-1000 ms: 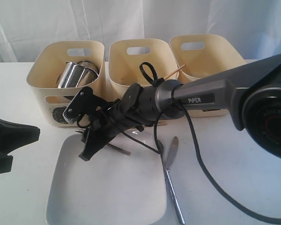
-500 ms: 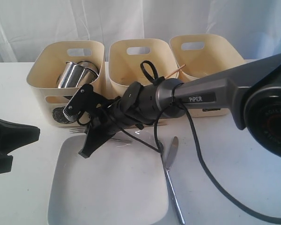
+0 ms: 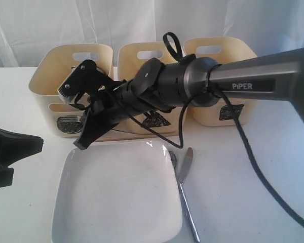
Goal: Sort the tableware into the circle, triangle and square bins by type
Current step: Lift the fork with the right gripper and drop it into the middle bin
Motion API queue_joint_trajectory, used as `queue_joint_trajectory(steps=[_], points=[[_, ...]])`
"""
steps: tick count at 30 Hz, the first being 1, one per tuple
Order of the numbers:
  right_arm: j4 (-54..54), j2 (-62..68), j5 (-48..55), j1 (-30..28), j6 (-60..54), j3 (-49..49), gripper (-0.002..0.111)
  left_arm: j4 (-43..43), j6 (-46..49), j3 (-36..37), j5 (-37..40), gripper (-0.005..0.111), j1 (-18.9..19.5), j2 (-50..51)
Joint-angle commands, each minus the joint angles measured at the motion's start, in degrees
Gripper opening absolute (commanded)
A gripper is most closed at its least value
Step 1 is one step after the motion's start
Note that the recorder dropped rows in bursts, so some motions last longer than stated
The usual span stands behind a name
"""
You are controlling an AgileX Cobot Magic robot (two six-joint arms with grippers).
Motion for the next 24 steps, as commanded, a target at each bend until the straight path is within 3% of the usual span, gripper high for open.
queue_joint_trajectory(steps=[1,6,15,24], points=[[-0.24,-4.52,2.9,-0.01,0.38,0.18,0.0,-1.21,-0.27,0.38,0.76,0.0,0.08,-0.39],[-1.61,-9.14,-0.74,-0.01,0.26,0.18,0.0,-1.21,-0.27,0.38,0.86,0.0,0.08,-0.39],[-2.0,-11.4,-16.31,-0.83,0.04,0.18,0.0,-1.21,-0.27,0.38,0.86,0.0,0.08,-0.39],[-2.0,-11.0,-21.68,-7.8,0.29,0.18,0.0,-1.21,-0.27,0.38,0.86,0.0,0.08,-0.39]])
